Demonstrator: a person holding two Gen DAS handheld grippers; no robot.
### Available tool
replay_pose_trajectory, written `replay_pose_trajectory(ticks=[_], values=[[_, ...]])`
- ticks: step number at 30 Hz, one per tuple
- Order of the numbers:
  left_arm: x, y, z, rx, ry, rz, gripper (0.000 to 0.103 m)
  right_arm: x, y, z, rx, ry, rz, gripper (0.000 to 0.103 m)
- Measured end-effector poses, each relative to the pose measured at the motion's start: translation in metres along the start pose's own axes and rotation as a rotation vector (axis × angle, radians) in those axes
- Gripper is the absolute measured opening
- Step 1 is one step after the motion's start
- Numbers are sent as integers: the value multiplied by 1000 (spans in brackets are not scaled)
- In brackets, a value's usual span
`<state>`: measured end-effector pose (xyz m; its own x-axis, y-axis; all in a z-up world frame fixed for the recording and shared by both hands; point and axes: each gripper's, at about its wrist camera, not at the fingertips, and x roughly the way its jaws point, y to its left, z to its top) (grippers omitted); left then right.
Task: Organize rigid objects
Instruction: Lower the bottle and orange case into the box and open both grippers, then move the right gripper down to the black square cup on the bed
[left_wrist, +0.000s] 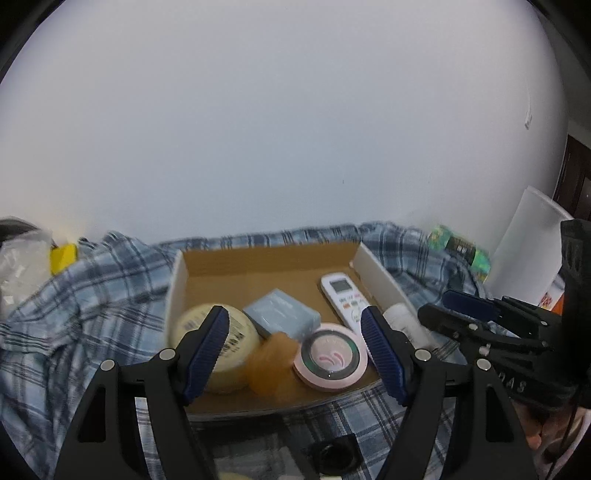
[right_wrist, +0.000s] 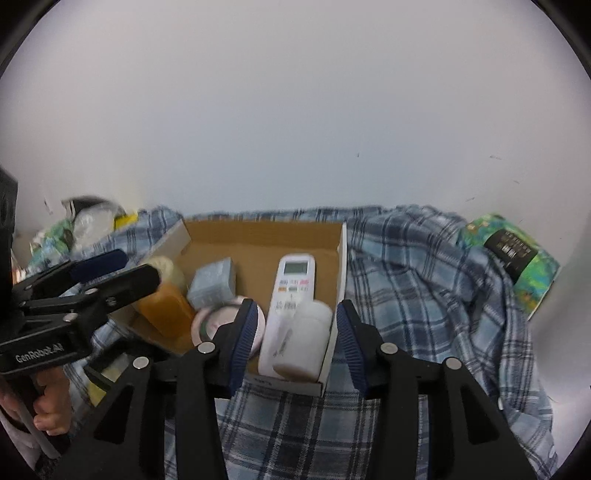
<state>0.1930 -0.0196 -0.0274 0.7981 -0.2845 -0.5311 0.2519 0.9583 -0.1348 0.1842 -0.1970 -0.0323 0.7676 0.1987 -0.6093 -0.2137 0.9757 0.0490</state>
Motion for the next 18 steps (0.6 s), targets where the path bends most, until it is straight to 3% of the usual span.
replay_pose_trajectory(ticks=[7,12,18], values=[[-57,9,-3,47,-74,40,76,-33,6,17,19,-71,22,44],[-88,20,-13,15,-96,44,76,-52,24,23,22,-82,65,44],[-102,26,-31,-1,-94,48,76,-70,50,20,-7,-88,90,44]])
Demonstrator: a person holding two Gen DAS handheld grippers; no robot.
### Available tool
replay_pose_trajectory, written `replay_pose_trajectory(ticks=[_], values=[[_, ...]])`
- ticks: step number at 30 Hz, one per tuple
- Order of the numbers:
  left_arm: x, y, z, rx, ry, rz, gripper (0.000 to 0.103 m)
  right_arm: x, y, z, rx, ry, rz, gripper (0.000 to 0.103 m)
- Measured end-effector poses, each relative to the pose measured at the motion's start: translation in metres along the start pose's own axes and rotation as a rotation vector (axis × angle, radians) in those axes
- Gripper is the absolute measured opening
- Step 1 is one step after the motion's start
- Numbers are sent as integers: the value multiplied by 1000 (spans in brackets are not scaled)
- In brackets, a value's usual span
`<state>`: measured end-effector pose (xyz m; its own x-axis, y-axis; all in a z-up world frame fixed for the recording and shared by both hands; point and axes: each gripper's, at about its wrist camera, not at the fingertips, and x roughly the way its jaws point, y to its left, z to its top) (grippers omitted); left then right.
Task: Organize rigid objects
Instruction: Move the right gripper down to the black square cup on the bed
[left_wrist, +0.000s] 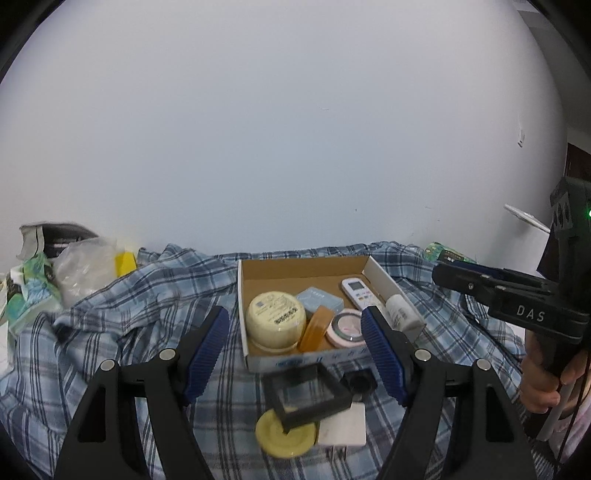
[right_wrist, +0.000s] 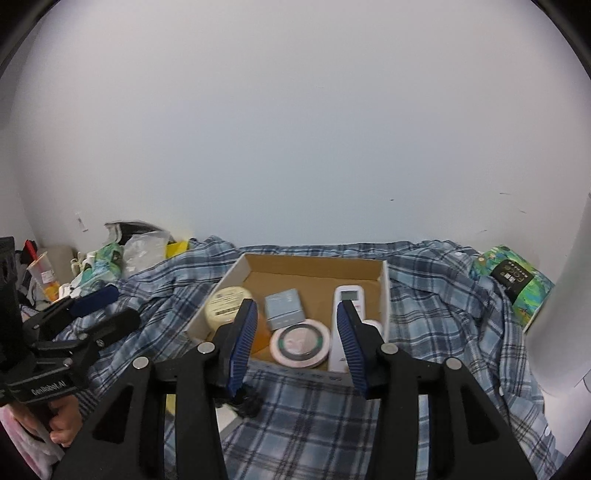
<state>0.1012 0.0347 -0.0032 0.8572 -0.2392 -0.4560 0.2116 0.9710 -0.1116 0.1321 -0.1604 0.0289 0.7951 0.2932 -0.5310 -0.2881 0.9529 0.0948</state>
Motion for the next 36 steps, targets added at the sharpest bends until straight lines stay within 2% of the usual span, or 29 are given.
replay_pose_trajectory(ticks=[7,11,20,30,36], values=[[-1,8,-23,-2,-6,20,76,8,22,-19,-29,33,31,44],[3,13,-35,-1,-48,70,76,25,25,-34,-37,84,40,44],[12,33,-37,-93,-14,99,76,56,33,-56,-51,218,69,44],[11,34,-37,-98,-20,104,76,75,51,-63,-47,317,94,44],[10,34,-37,-99,-18,103,76,78,56,-66,-62,304,77,35]])
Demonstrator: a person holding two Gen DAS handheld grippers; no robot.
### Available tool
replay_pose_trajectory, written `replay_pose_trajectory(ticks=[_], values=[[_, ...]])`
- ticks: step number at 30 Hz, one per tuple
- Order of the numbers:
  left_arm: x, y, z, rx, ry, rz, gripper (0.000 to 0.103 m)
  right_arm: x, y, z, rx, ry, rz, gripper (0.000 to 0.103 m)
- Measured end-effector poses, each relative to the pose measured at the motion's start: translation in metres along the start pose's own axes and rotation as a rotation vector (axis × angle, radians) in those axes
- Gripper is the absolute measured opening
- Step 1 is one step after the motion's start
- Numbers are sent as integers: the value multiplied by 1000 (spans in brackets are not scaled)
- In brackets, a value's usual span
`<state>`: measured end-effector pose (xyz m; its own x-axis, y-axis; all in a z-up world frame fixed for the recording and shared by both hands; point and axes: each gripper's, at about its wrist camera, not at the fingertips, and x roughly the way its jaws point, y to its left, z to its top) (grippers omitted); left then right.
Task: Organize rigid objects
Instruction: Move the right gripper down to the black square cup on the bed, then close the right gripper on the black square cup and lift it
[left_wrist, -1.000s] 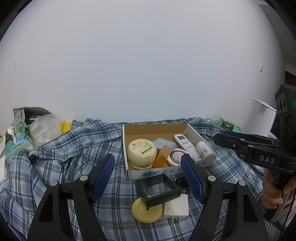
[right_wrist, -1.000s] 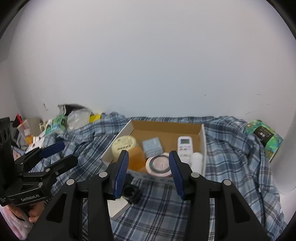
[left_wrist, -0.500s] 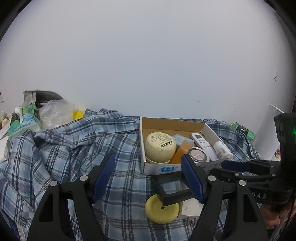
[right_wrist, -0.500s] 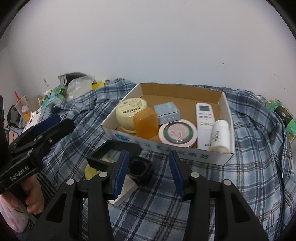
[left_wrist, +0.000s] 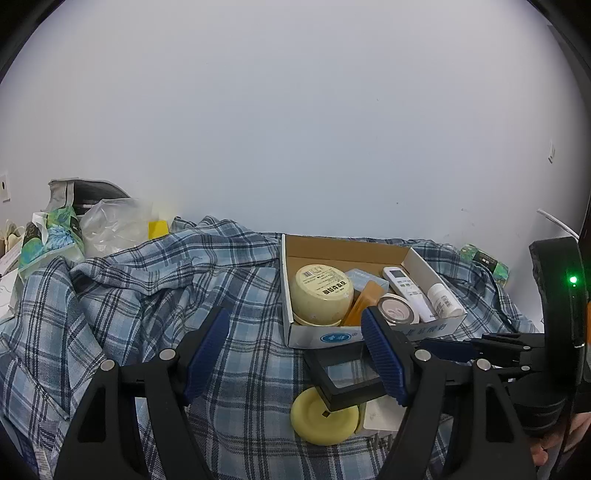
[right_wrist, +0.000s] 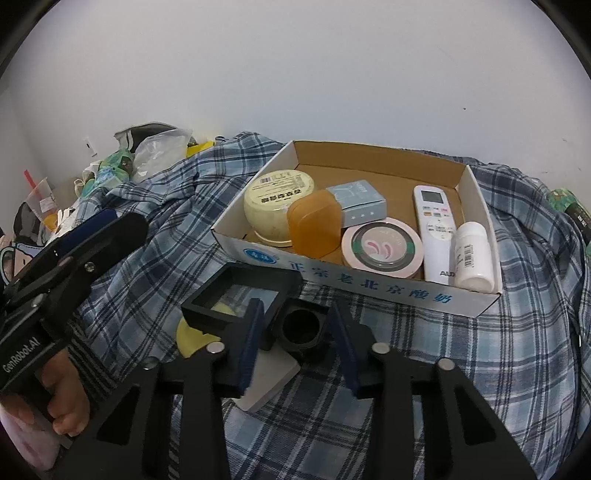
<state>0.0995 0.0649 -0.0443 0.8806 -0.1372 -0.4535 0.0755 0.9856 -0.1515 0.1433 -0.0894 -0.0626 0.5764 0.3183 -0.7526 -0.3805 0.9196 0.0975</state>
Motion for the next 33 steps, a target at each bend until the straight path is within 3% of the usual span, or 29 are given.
replay_pose_trajectory(ticks=[10,24,33], values=[[1,0,0,1,9,-1,76,-3,-16,-3,33,10,-10,34],[2,0,0,-1,11,-2,76,-12,-12,-7,-44,-24,-57,29],[2,0,0,-1,11,-2,76,-24,-33,-14,-91,-6,-167,29]])
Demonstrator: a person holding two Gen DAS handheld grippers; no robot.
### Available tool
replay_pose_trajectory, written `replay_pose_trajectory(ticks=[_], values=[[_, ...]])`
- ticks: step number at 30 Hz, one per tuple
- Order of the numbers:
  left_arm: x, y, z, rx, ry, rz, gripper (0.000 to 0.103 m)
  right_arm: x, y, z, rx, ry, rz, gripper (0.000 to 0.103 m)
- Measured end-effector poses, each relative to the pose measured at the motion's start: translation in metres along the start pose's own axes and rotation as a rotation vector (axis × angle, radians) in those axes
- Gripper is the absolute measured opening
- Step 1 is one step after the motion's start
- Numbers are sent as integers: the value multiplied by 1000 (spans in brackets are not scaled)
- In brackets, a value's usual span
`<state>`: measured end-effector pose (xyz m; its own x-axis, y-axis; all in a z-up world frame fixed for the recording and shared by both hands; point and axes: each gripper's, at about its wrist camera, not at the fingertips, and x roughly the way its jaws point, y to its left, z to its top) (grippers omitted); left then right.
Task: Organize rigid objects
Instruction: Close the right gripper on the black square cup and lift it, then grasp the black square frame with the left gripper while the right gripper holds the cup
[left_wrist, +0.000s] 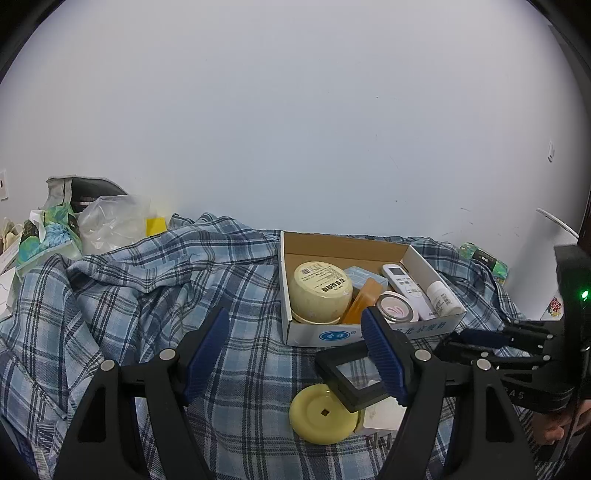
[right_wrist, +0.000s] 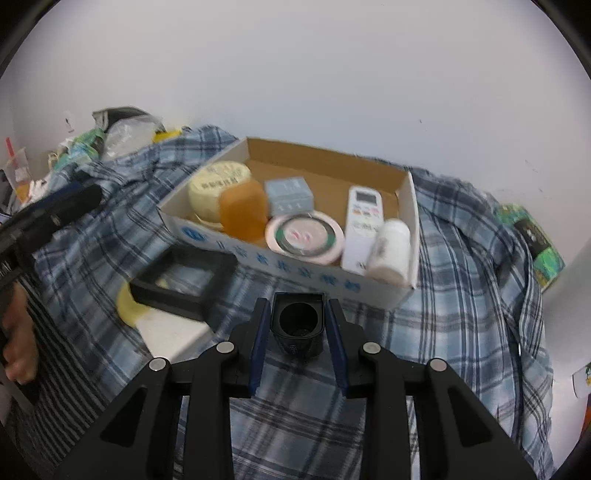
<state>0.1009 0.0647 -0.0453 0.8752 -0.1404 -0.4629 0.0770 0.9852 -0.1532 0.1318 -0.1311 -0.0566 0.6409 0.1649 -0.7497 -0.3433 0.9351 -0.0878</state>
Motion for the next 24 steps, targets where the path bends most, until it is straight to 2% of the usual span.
replay_pose_trajectory(ticks=[4,8,10,12,13,17,21,24], values=[[1,-1,0,-4,0,6,76,6,-9,-8,20,20,2,30],[0,0,0,-2,-5,8,76,11,-11,-13,35,39,12,42],[0,0,0,-1,-1,8,76,15,-11,-14,23,44,4,42],[1,1,0,-2,2,7,76,20,-11,-14,24,55,13,40],[1,1,0,-3,3,6,76,22,-11,-14,25,57,16,29],[2,0,0,4,13,1,76,22,-14,-16,37,38,20,29],[10,-4,1,-16,88,-42,76,9,-20,-15,63,-20,12,29],[17,-10,2,-65,148,-39,76,1,-24,-13,68,-62,-8,29]])
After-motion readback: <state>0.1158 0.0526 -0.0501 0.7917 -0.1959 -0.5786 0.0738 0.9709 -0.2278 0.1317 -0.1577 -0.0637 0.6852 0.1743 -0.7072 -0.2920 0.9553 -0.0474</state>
